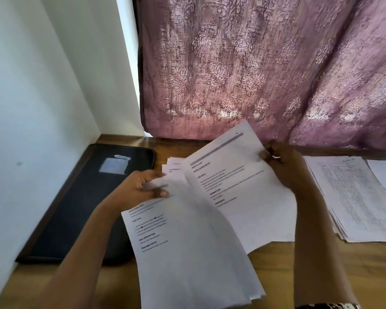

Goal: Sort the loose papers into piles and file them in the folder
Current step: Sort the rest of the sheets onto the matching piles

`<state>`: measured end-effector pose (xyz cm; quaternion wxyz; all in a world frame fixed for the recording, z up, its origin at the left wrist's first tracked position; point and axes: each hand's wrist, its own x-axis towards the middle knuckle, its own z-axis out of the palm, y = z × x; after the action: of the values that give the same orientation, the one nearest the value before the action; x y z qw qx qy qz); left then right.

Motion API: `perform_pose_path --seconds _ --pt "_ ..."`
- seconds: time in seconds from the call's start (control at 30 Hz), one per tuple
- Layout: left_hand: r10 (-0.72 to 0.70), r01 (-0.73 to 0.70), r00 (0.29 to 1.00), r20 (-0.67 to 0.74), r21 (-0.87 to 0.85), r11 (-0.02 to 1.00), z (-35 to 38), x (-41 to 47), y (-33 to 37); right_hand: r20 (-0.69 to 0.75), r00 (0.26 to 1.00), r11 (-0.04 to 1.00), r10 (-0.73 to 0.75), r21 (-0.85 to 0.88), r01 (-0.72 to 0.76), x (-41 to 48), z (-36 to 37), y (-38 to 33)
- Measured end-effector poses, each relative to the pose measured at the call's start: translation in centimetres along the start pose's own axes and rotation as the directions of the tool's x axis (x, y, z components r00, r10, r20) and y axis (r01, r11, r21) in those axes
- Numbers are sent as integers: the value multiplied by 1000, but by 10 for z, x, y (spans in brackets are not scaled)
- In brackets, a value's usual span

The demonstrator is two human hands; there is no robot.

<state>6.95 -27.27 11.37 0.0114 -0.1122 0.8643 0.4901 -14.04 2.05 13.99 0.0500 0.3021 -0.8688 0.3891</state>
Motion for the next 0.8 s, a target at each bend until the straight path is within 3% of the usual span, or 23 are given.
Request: perform_pose_path --seconds 0.1,0.23,0.37,0.53,0.73,0.8 --pt "55 -56 997 -52 -1 998 0 14 9 160 979 974 129 166 -156 -9 34 -6" --pt "-39 38 996 -74 -17 999 11 48 -2 377 896 888 234 293 -355 -31 82 -4" --pt "-107 107 993 -51 10 994 26 65 -20 423 856 833 298 324 -449 -52 103 -8" --pt "-166 164 985 37 56 985 38 76 -35 383 835 606 395 574 -550 -81 126 -11" --pt "-222 208 973 59 178 962 50 81 -50 391 825 754 408 365 -546 -89 146 -10" --pt "-210 195 976 48 219 956 55 83 -53 226 875 818 427 317 -481 -77 148 -1"
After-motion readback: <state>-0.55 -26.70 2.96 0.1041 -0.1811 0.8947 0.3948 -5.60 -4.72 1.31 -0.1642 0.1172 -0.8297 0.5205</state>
